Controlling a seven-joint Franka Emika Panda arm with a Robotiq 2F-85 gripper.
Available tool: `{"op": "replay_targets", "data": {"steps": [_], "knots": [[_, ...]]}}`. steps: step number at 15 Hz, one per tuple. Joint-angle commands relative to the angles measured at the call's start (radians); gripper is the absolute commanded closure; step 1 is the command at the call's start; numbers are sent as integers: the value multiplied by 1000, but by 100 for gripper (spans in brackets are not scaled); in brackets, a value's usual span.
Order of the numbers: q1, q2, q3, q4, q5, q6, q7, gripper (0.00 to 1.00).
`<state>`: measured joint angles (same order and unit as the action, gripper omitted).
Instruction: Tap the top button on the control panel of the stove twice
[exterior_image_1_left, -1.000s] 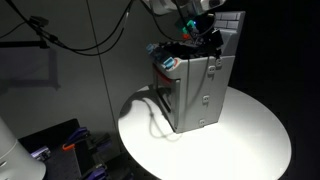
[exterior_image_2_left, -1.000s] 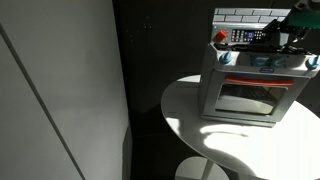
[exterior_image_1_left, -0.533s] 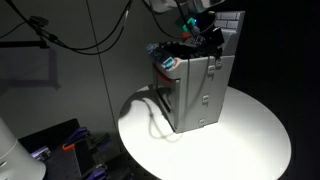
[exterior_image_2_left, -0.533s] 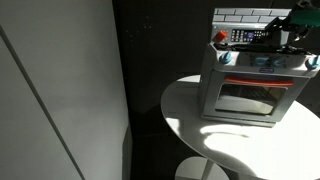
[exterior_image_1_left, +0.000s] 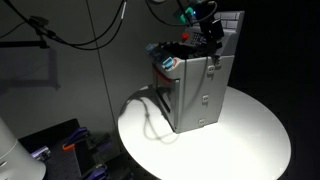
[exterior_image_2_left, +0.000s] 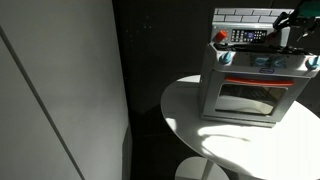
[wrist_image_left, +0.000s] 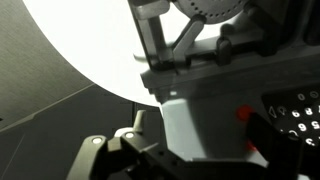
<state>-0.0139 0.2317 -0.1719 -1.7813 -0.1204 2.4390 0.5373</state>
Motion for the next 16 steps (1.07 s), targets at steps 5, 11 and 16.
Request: {"op": "replay_targets", "data": {"steps": [5, 11, 16], "knots": [[-16, -44, 4, 11, 0, -133, -9, 0], [-21, -31, 9, 29, 12, -183, -15, 0], [-21, -11, 10, 39, 14, -165, -12, 0]]}}
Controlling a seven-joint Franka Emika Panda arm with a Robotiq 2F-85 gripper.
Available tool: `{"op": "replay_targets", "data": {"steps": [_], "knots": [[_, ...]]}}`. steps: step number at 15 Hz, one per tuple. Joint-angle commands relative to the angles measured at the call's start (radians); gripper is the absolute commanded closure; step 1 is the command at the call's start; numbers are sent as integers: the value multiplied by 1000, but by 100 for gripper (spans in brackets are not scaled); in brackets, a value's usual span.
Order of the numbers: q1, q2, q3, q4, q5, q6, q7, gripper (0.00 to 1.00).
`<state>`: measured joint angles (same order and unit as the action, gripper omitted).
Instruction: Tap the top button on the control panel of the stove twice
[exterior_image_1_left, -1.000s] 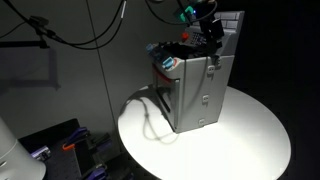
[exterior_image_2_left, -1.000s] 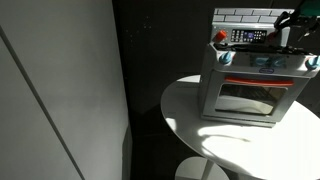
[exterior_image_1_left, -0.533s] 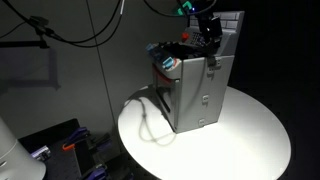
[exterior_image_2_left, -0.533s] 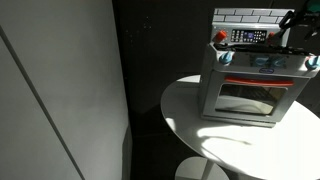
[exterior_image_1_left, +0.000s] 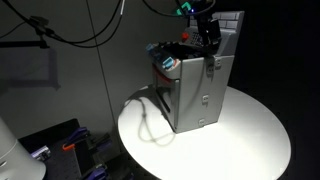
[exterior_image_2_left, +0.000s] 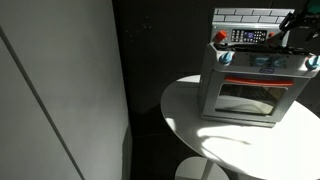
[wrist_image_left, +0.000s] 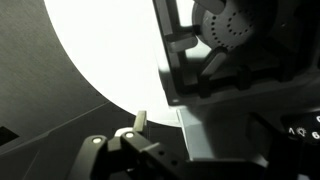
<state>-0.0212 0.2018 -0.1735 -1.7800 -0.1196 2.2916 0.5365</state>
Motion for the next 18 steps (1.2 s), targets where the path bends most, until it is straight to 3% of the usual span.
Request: {"op": "replay_targets", "data": {"steps": [1, 18], "knots": [[-14, 22, 12, 39, 14, -15, -12, 0], [-8, 98, 17, 111, 21, 18, -17, 0]]}}
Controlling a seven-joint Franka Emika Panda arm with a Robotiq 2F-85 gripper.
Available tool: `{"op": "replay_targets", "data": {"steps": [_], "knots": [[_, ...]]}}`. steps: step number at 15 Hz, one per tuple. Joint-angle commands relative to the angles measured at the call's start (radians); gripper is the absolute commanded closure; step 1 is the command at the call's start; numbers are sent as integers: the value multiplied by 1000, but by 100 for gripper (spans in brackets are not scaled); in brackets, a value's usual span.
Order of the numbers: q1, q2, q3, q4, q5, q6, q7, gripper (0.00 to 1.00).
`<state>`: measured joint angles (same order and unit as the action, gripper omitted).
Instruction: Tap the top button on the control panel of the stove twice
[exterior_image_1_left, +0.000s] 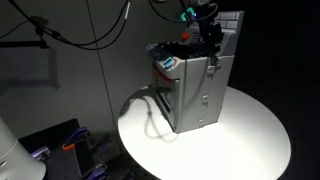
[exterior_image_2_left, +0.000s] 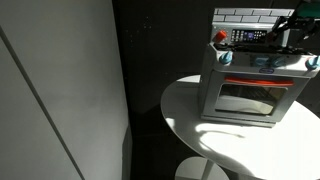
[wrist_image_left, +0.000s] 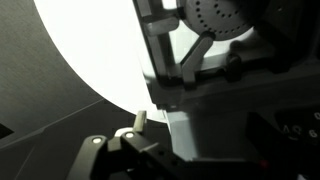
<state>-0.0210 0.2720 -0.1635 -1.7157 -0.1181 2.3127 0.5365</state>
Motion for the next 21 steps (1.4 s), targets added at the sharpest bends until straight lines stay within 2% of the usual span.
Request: {"op": "replay_targets", "data": {"steps": [1, 21], "knots": [[-9, 31, 8, 51, 21, -3, -18, 0], [-4, 73, -3, 82, 9, 28, -11, 0]]}}
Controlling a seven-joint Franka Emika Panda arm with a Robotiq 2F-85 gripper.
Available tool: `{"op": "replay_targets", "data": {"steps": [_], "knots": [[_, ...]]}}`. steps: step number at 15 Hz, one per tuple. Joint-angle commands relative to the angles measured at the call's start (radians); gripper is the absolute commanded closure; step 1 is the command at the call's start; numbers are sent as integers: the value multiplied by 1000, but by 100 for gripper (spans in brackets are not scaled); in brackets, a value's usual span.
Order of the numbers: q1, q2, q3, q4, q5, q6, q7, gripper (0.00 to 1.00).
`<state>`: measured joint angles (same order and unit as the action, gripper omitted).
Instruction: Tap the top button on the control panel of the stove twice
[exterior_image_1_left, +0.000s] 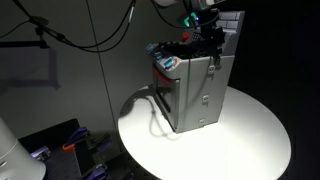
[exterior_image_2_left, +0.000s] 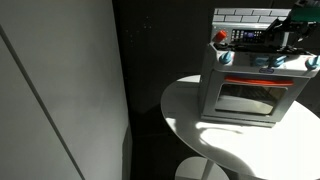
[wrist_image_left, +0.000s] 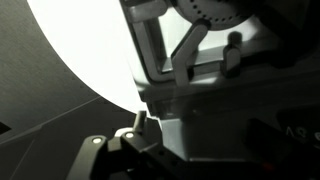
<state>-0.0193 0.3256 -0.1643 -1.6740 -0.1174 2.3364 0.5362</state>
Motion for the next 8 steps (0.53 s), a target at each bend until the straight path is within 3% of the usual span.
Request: {"op": "replay_targets", "data": {"steps": [1, 8], "knots": [[-5, 15, -2, 35, 9, 3, -13, 0], [-10, -68, 11, -17, 28, -41, -62, 0]]}}
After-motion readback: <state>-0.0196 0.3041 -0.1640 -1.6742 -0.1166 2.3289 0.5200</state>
